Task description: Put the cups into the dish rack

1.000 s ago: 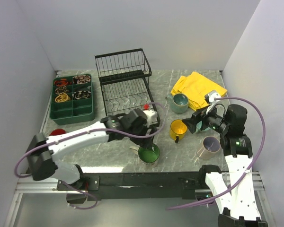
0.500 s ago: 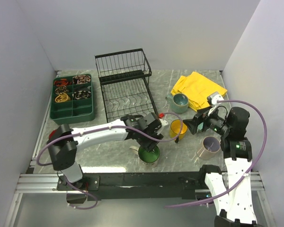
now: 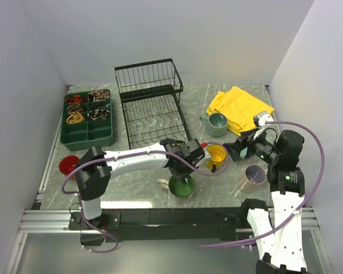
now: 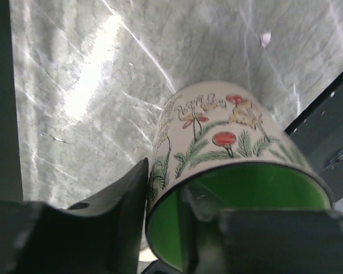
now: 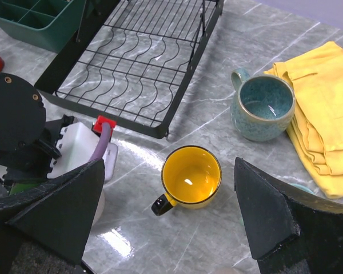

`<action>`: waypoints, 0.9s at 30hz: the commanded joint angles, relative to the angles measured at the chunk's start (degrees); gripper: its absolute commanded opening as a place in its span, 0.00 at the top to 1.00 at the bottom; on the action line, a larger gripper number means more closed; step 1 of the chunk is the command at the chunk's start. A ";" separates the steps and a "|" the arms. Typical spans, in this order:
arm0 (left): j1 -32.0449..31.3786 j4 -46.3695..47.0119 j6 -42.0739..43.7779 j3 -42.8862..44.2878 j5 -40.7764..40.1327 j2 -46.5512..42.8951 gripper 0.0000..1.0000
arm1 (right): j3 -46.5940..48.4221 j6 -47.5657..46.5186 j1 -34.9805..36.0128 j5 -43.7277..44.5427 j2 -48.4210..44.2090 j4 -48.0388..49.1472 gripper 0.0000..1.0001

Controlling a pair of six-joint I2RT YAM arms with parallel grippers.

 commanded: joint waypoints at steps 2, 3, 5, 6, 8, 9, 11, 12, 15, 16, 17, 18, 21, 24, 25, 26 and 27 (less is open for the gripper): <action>-0.82 -0.82 2.12 1.76 -1.22 1.16 0.80 | -0.26 0.84 -0.54 -2.16 -0.67 2.46 0.00; -0.73 -0.55 2.12 1.68 -1.66 0.81 0.84 | -0.17 0.84 -0.54 -2.25 -0.76 2.37 0.00; -0.73 0.93 1.51 1.15 -1.84 -1.03 0.95 | 0.09 0.75 -0.54 -2.43 -0.76 2.02 0.00; -0.29 1.55 1.07 0.97 -1.67 -1.91 0.96 | 0.18 0.66 -0.54 -2.52 -0.85 1.93 0.00; 0.58 3.74 -1.04 0.10 -0.18 -5.41 0.99 | 0.45 0.57 -0.54 -2.69 -0.76 1.58 0.00; 2.07 4.71 -1.91 -0.34 0.87 -6.83 0.99 | 0.53 0.40 -0.63 -2.95 -0.76 1.40 0.00; 4.01 6.56 -5.08 -2.45 4.37 -11.73 0.99 | 0.97 0.14 -0.54 -2.96 -0.50 0.70 0.00; 6.28 9.18 -6.39 -3.24 5.88 -13.51 0.99 | 1.15 -0.13 -0.54 -3.30 -0.33 0.52 0.00; 11.55 16.38 -12.63 -7.80 12.29 -21.59 0.99 | 1.85 -1.00 -0.54 -4.62 0.46 -0.44 0.00; 12.97 18.59 -16.30 -10.25 13.79 -23.52 0.99 | 2.29 -1.36 -0.54 -5.32 0.90 -1.05 0.00; 14.29 20.70 -18.16 -11.58 14.76 -27.28 0.99 | 2.73 -1.71 -0.54 -5.68 1.60 -1.49 0.00; 16.91 25.07 -20.01 -12.81 16.60 -29.06 0.99 | 2.99 -2.41 -0.54 -6.03 2.05 -1.85 0.00; 21.83 30.98 -27.57 -16.60 18.01 -34.87 0.99 | 4.75 -3.73 -0.54 -8.48 3.89 -3.17 0.00; 25.97 40.29 -36.44 -20.29 17.76 -39.35 0.99 | 6.24 -3.82 -0.54 -13.31 5.65 -3.35 0.00; 26.69 46.15 -41.16 -22.47 17.24 -40.32 0.99 | 6.33 -3.65 -0.46 -14.98 6.70 -2.65 0.00; 27.22 48.47 -43.73 -23.45 16.19 -41.90 0.99 | 5.90 -2.95 -0.28 -20.04 7.14 -1.68 0.00; 28.00 51.36 -48.63 -24.07 15.57 -42.35 0.99 | 5.29 -1.20 0.07 -22.53 7.76 -0.54 0.00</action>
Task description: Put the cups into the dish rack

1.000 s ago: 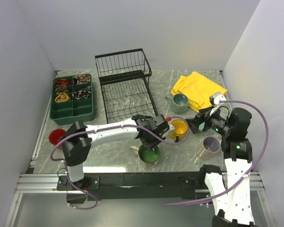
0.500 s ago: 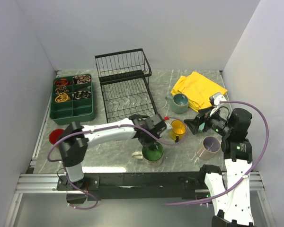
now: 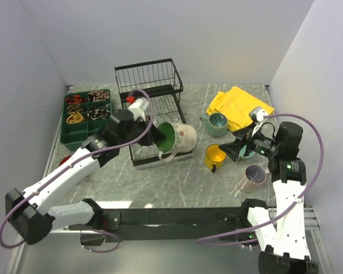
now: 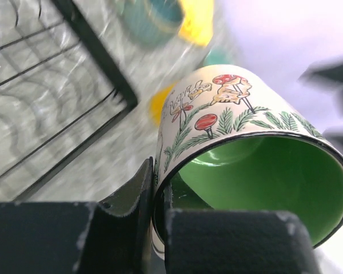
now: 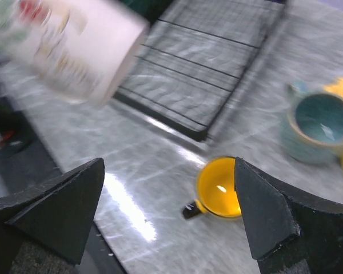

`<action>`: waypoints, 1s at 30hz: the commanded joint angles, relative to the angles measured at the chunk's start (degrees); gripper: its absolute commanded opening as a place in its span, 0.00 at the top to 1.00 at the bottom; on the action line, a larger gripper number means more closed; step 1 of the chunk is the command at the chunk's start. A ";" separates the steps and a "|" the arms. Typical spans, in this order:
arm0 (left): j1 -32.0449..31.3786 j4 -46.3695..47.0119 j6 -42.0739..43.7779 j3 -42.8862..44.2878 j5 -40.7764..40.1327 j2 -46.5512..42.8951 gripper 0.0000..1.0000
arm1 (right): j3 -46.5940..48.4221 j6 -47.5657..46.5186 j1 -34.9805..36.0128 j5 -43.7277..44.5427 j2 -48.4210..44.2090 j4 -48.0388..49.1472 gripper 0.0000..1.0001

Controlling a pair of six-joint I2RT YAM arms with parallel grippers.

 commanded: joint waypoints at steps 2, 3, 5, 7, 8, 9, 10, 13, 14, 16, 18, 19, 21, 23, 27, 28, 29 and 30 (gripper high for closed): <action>2.72 31.34 -23.76 -3.93 1.48 -4.17 0.99 | 0.31 3.27 3.85 -15.09 3.77 6.25 0.00; 2.73 35.05 -28.92 -4.54 0.96 -3.99 0.99 | 0.23 5.29 6.05 -14.92 4.56 7.48 0.00; 2.73 45.83 -34.57 -6.74 -0.19 -2.77 0.99 | 0.92 5.83 10.70 -13.44 6.49 9.77 0.00; 2.73 52.03 -42.40 -9.02 -2.72 -1.19 0.99 | 1.37 8.72 16.95 -11.15 8.33 14.23 0.00; 2.64 56.75 -44.34 -9.38 -3.61 -0.57 0.99 | 1.19 12.39 18.53 -11.14 8.95 16.52 0.00; 2.64 58.45 -46.36 -9.56 -4.23 -0.04 0.99 | 0.32 16.69 20.38 -11.32 9.65 19.50 0.00; 2.64 60.03 -46.81 -9.47 -4.93 0.83 0.99 | -0.04 19.69 21.18 -11.40 11.40 25.28 0.00; 2.38 63.21 -47.43 -7.89 -6.43 2.68 0.99 | -0.22 28.84 23.11 -12.19 15.53 33.21 0.00; 2.03 64.00 -47.52 -7.63 -6.78 3.04 0.99 | 0.05 32.95 23.56 -12.37 16.42 34.90 0.00; 1.58 66.54 -47.96 -7.01 -6.61 4.35 0.99 | 0.31 37.97 24.70 -12.46 18.70 42.33 0.00; 1.06 68.13 -48.66 -6.92 -6.52 5.23 0.99 | -0.47 48.51 25.31 -12.02 19.85 49.90 0.00; 0.97 69.53 -48.75 -6.84 -6.26 6.02 0.99 | -0.83 52.12 25.49 -11.76 20.90 57.78 0.00; 0.79 70.33 -49.54 -7.18 -5.82 6.55 0.99 | -1.62 62.32 25.84 -10.53 22.40 65.29 0.00; 0.62 72.79 -50.24 -7.54 -5.64 7.26 0.99 | -1.45 70.29 26.81 -10.09 25.56 73.21 0.02; 0.27 72.89 -50.34 -7.19 -5.20 7.35 0.99 | -0.57 80.26 27.16 -9.12 30.04 84.37 0.07; 0.18 72.45 -50.16 -7.19 -5.46 7.08 0.99 | -0.22 81.15 27.25 -9.03 30.31 84.57 0.10; 0.09 72.10 -49.98 -7.27 -5.55 7.08 0.99 | 0.13 81.94 27.25 -8.86 30.58 84.31 0.11; 0.09 72.18 -49.98 -7.45 -5.55 6.99 0.99 | 0.57 82.47 27.25 -8.60 30.75 84.14 0.12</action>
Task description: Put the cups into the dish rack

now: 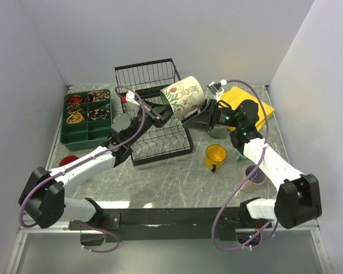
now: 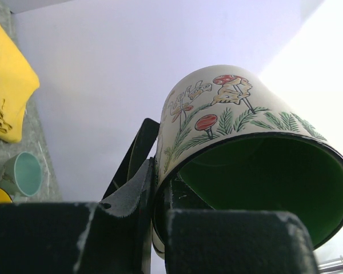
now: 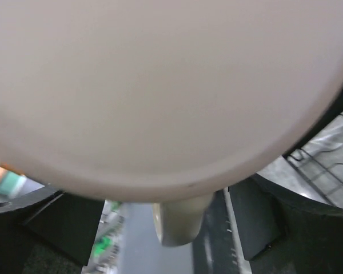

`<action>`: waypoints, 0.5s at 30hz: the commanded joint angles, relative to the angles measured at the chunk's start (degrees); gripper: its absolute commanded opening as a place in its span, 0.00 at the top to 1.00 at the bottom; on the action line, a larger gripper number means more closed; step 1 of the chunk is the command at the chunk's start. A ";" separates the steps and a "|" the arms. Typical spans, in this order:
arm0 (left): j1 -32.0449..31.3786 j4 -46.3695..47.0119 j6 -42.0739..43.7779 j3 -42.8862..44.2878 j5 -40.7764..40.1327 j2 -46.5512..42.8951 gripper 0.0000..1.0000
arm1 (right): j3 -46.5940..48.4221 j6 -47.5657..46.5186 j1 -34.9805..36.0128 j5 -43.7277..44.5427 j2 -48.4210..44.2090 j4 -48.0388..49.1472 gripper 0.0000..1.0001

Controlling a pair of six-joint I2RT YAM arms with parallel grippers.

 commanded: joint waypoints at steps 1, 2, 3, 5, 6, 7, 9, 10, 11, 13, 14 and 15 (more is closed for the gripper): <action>-0.46 13.60 -2.73 3.68 -0.04 -2.36 0.99 | 2.13 11.63 0.43 1.33 0.74 12.31 0.15; -0.46 13.78 -2.81 3.59 0.04 -2.27 0.99 | 2.04 12.94 0.43 1.59 0.75 12.84 0.17; -0.55 13.78 -2.73 3.50 0.13 -2.19 0.99 | 1.87 13.48 0.52 2.38 0.66 13.37 0.19; -0.98 13.52 -2.11 3.41 -0.13 -2.01 0.99 | 1.87 14.45 0.52 3.00 0.57 13.20 0.25; -1.07 12.82 -1.68 3.24 -0.22 -1.92 0.99 | 1.78 14.80 0.52 3.35 0.66 13.11 0.28; -1.25 12.81 -1.41 3.06 -0.39 -1.92 0.99 | 1.69 15.24 0.43 3.79 0.75 13.11 0.30; -1.77 13.25 -1.41 2.45 -1.18 -1.48 0.99 | 1.60 17.00 0.43 4.06 1.18 13.46 0.35; -1.95 13.69 -1.49 2.18 -1.27 -1.05 0.99 | 1.51 17.70 0.78 4.32 1.27 13.63 0.37; -2.21 14.13 -1.93 2.01 -1.45 -0.78 0.99 | 1.34 17.79 0.78 4.41 1.27 13.81 0.38; -2.39 15.10 -2.28 1.83 -1.54 0.27 0.99 | 1.16 17.97 1.22 4.50 1.27 13.81 0.43; -2.65 15.27 -2.55 2.00 -1.63 0.62 0.99 | 1.16 17.97 1.31 4.67 1.27 13.81 0.44; -2.74 15.45 -2.55 2.09 -1.71 1.15 0.99 | 0.99 17.88 1.49 4.76 1.10 13.72 0.46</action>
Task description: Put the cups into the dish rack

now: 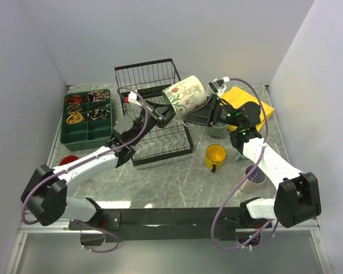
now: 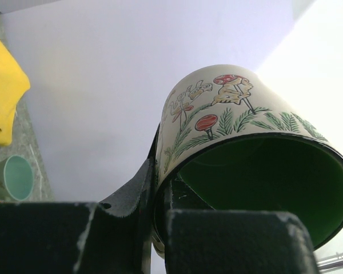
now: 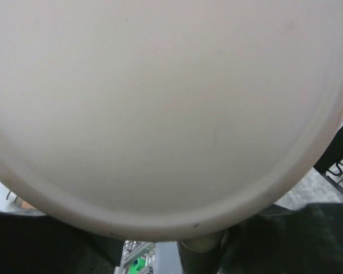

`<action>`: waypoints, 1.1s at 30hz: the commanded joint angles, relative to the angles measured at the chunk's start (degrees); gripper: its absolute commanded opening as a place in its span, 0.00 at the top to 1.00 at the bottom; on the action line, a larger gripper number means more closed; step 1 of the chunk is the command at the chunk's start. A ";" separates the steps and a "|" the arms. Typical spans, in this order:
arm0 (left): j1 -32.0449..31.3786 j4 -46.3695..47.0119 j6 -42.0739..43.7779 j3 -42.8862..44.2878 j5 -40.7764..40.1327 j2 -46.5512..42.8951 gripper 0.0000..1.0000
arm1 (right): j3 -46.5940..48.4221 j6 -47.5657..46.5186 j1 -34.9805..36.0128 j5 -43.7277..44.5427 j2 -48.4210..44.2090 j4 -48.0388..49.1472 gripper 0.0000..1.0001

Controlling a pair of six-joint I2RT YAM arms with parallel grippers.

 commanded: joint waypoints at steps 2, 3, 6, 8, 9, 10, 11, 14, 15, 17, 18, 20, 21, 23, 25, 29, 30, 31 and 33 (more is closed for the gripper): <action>-1.32 13.02 -2.38 2.46 -0.47 0.48 0.99 | 0.72 1.66 1.03 1.66 -0.52 3.19 0.50; -1.50 13.02 -2.29 2.64 -0.56 0.91 0.99 | 0.81 1.40 1.03 1.66 -0.69 2.67 0.55; -2.03 12.59 -1.85 3.08 -0.64 1.62 0.99 | 0.63 0.52 1.12 2.01 -0.96 1.70 0.64; -2.38 12.32 -1.59 3.34 -0.73 1.80 0.99 | 0.63 0.43 1.03 2.01 -1.05 1.78 0.70; -2.47 12.41 -1.50 3.26 -0.64 2.06 0.99 | 0.63 0.26 1.12 2.01 -1.13 1.78 0.81; -2.73 12.41 -1.41 3.26 -0.73 2.15 0.99 | 0.72 -0.35 0.94 1.92 -1.14 1.61 0.88; -2.82 12.32 -1.23 3.00 -0.56 2.15 0.99 | 1.07 -0.88 0.94 1.83 -1.22 1.17 0.95; -2.73 12.50 -1.06 2.30 -0.29 1.89 0.99 | 1.95 -4.75 0.41 1.22 -1.92 -2.43 1.00; -2.82 13.11 -0.97 1.94 -0.12 1.80 0.99 | 1.87 -4.93 -0.02 1.22 -2.36 -1.92 1.00; -2.82 13.11 -0.62 0.98 -0.12 1.27 0.85 | 1.43 -4.84 -0.73 1.13 -2.72 -1.03 1.00; -2.73 12.42 -0.36 0.80 -0.12 0.66 0.75 | 1.25 -5.10 -1.08 1.13 -2.89 -1.21 1.00; -2.82 11.27 0.87 0.19 -0.12 -0.31 0.54 | 0.90 -6.33 -1.87 1.13 -3.24 -1.64 1.00; -2.82 10.48 1.31 -0.08 -0.12 -1.44 0.48 | 0.81 -6.86 -1.96 0.96 -3.42 -2.26 1.00; -2.64 7.85 2.71 -1.04 0.06 -2.94 0.33 | 0.72 -8.26 -2.40 0.78 -3.59 -2.96 1.00; -2.29 4.26 3.77 -2.01 0.32 -5.66 0.27 | 0.72 -10.28 -2.40 0.69 -3.86 -4.45 1.00; -1.50 -4.08 7.72 -7.09 0.24 -12.25 0.15 | 1.51 -13.36 -2.49 0.69 -3.86 -6.82 1.00; -1.33 -6.46 8.34 -8.24 0.15 -15.48 0.13 | 1.69 -13.98 -2.49 0.69 -3.86 -8.22 1.00; -0.80 -8.49 8.96 -9.39 -0.29 -17.26 0.12 | 1.86 -15.29 -2.49 0.69 -3.86 -8.85 1.00; -0.36 -15.34 10.45 -12.99 -1.25 -22.95 0.05 | 2.22 -16.79 -2.57 0.86 -3.69 -10.86 1.00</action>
